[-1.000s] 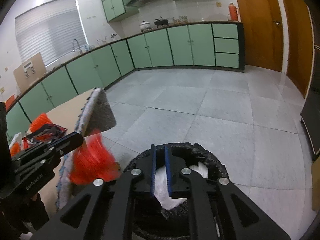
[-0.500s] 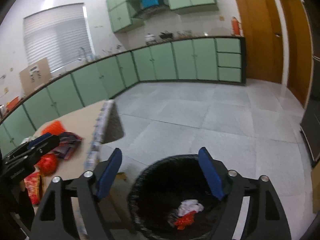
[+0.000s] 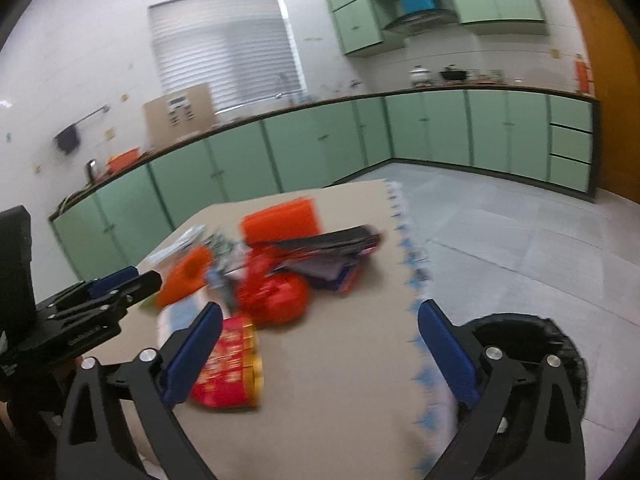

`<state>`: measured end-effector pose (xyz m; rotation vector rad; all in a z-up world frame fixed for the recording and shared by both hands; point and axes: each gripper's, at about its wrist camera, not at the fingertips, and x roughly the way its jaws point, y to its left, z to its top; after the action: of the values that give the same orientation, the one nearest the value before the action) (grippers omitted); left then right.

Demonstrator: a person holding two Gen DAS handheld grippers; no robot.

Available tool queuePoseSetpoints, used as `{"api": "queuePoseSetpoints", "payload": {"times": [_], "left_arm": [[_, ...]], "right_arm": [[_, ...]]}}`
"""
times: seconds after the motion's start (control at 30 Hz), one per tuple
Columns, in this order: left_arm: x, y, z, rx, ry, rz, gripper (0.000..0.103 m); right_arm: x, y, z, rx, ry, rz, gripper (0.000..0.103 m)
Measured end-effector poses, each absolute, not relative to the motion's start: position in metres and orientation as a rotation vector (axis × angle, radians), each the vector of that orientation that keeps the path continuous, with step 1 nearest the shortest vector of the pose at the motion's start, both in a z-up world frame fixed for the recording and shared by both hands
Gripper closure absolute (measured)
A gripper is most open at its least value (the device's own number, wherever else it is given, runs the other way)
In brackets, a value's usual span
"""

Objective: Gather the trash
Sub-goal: 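Grasp the red gold-printed paper cup with the right gripper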

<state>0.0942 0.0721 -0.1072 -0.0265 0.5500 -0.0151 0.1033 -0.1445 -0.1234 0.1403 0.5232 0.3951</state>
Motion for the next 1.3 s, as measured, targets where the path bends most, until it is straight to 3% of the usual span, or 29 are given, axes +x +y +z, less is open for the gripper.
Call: {"api": "queuePoseSetpoints", "payload": {"times": [1.17,1.2,1.3], "left_arm": [[0.075,0.139,-0.161,-0.103,0.608,0.088,0.051],[0.075,0.139,-0.162,-0.103,0.609,0.088,0.051],[0.075,0.139,-0.162,-0.102,0.611,0.085,0.051]], "right_arm": [[0.117,-0.045,-0.188,-0.041,0.687,0.475,0.006],[0.116,-0.044,-0.188,-0.044,0.687,0.489,0.007],[0.115,-0.046,-0.187,-0.034,0.688,0.522,0.023]]}}
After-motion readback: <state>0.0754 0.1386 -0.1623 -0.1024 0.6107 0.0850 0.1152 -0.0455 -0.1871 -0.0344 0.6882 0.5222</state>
